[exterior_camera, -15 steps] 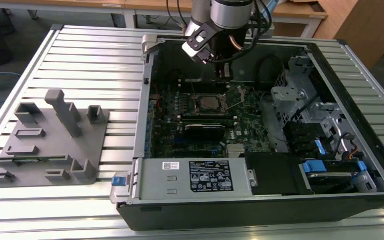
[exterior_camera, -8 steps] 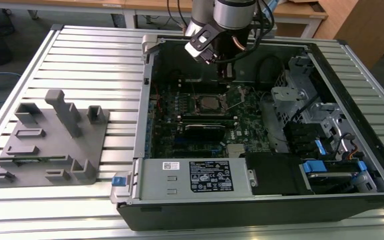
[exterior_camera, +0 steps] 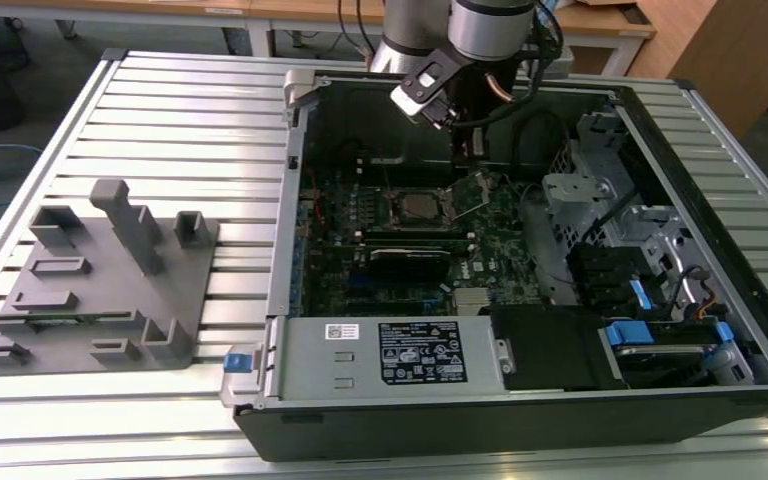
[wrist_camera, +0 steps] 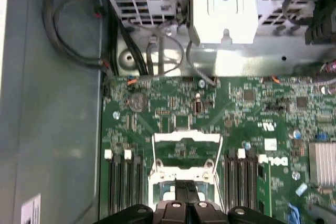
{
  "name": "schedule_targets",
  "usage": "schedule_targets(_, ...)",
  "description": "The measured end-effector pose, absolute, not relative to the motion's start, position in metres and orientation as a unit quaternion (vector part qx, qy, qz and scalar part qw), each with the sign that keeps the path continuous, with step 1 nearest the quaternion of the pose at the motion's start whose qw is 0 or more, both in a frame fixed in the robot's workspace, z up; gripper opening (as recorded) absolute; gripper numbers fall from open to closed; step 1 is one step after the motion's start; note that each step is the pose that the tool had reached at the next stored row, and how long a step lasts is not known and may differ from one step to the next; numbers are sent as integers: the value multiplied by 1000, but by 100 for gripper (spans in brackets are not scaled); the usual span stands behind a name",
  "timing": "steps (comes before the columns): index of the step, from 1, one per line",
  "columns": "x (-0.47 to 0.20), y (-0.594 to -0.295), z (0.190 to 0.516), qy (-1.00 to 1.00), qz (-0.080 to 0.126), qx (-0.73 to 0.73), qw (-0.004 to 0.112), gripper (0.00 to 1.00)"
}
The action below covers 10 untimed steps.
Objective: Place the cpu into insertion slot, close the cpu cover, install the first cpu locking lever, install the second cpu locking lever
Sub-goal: 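Close the cpu cover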
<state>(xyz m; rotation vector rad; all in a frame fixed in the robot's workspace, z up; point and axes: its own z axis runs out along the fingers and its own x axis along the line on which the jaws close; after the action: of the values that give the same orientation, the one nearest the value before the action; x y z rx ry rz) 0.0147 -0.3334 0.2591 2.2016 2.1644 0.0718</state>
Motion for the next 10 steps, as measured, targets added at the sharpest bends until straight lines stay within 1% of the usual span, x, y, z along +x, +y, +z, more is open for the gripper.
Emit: schedule_targets(10, 42, -333, 258, 701, 23, 713, 27, 10)
